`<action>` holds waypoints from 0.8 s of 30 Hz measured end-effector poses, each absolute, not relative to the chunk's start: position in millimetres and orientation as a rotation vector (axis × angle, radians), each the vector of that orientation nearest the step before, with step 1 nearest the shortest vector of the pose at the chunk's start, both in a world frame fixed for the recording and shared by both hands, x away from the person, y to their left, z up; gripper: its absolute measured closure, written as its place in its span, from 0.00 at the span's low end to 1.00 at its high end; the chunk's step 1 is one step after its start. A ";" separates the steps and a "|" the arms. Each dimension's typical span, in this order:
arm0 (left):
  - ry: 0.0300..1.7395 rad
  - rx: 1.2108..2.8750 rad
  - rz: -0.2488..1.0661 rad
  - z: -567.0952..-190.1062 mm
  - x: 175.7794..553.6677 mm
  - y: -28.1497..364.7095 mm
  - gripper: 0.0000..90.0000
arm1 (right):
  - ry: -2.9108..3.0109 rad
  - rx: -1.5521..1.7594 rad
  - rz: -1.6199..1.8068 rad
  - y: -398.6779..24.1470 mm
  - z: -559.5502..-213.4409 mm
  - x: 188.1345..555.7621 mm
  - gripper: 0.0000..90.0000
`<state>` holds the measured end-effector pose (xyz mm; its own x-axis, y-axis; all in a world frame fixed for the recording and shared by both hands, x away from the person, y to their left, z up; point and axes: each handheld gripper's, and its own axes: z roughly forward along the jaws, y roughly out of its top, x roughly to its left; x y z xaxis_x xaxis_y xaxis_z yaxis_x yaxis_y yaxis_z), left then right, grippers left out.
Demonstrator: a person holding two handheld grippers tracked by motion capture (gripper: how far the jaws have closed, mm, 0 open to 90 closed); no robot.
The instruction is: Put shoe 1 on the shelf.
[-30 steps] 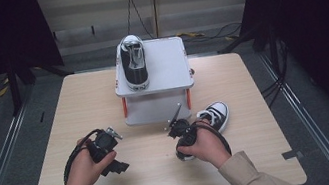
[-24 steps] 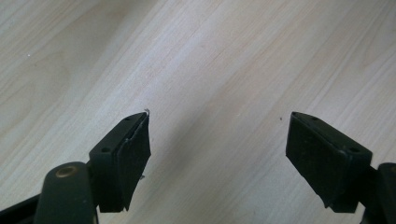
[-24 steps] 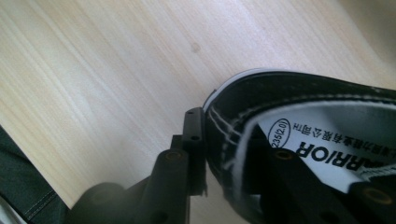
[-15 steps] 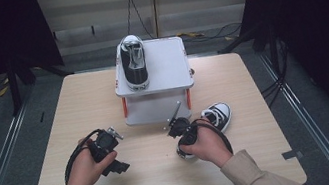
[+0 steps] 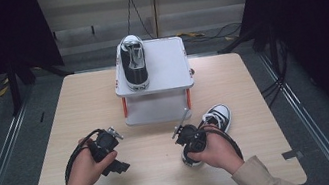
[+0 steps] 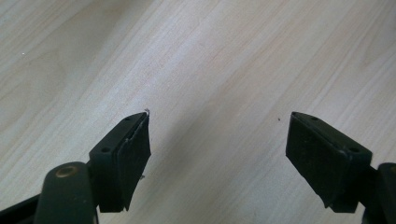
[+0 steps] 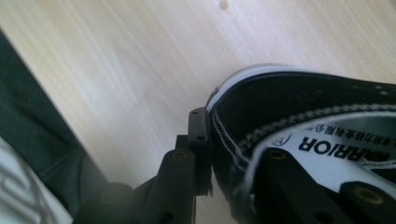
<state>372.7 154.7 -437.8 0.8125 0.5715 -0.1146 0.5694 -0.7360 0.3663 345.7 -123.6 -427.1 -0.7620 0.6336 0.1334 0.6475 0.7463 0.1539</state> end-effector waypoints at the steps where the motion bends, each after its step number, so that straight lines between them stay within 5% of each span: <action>1: 0.860 2.610 0.008 -437.3 372.3 154.4 0.24 | -2.859 -1.088 -0.314 -122.5 -429.1 344.9 0.89; 5: 0.852 2.610 0.013 -435.5 371.6 152.6 0.24 | -2.850 -1.172 -0.322 -118.9 -440.6 344.4 0.79; 11: 0.849 2.625 0.009 -438.5 371.8 152.1 0.24 | -2.851 -1.219 -0.312 -116.7 -438.5 341.1 0.88; 24: 0.846 2.619 0.018 -436.0 372.9 152.2 0.24 | -2.951 -1.112 -0.269 -127.7 -405.5 340.5 0.89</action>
